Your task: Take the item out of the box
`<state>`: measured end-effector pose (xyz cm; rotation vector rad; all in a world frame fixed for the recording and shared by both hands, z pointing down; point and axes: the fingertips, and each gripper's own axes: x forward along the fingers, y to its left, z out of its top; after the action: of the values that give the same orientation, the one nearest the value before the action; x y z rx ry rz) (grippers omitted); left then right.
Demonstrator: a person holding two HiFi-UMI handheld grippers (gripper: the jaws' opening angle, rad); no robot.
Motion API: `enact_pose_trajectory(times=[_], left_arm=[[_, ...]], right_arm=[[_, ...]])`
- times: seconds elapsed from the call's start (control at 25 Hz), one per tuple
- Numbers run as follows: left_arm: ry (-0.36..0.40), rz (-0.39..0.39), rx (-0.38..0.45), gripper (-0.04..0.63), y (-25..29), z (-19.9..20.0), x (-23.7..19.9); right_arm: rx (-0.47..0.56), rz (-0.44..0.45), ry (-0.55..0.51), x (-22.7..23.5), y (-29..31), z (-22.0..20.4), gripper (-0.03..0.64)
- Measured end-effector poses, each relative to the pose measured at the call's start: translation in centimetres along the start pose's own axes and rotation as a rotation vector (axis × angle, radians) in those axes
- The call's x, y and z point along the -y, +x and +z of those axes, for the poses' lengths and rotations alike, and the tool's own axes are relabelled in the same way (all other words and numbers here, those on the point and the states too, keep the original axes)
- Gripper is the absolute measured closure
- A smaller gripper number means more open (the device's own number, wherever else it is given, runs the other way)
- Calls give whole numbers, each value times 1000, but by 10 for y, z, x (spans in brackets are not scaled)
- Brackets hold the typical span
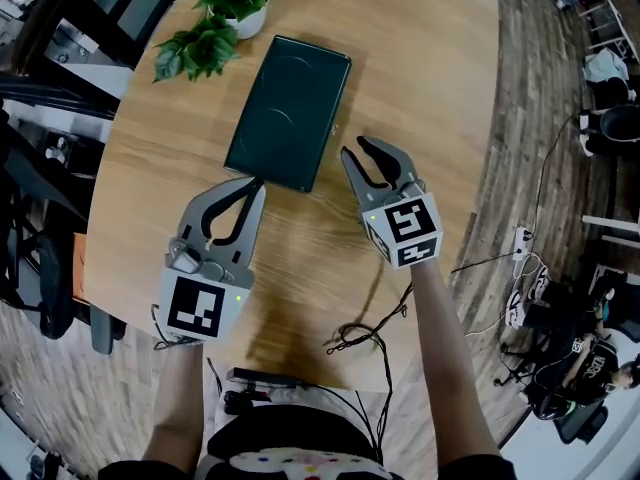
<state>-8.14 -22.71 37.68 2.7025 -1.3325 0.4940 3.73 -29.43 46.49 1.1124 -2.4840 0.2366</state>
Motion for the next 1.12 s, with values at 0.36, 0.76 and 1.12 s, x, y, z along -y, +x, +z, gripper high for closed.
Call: enact_pose_trajectory(times=[0.36,0.76,1.12], left_arm=[[-9,10,-23,591,11,-10,-3],[-20,6,-39,591,20,-19,-6],[-34,4,-45,591,26,-20,-5]], right_arm=[[-31,42,10,4,31,-18,511],[-55,54,10,6,51,-29,514],[-56,61,-19,7,51,-30,551]])
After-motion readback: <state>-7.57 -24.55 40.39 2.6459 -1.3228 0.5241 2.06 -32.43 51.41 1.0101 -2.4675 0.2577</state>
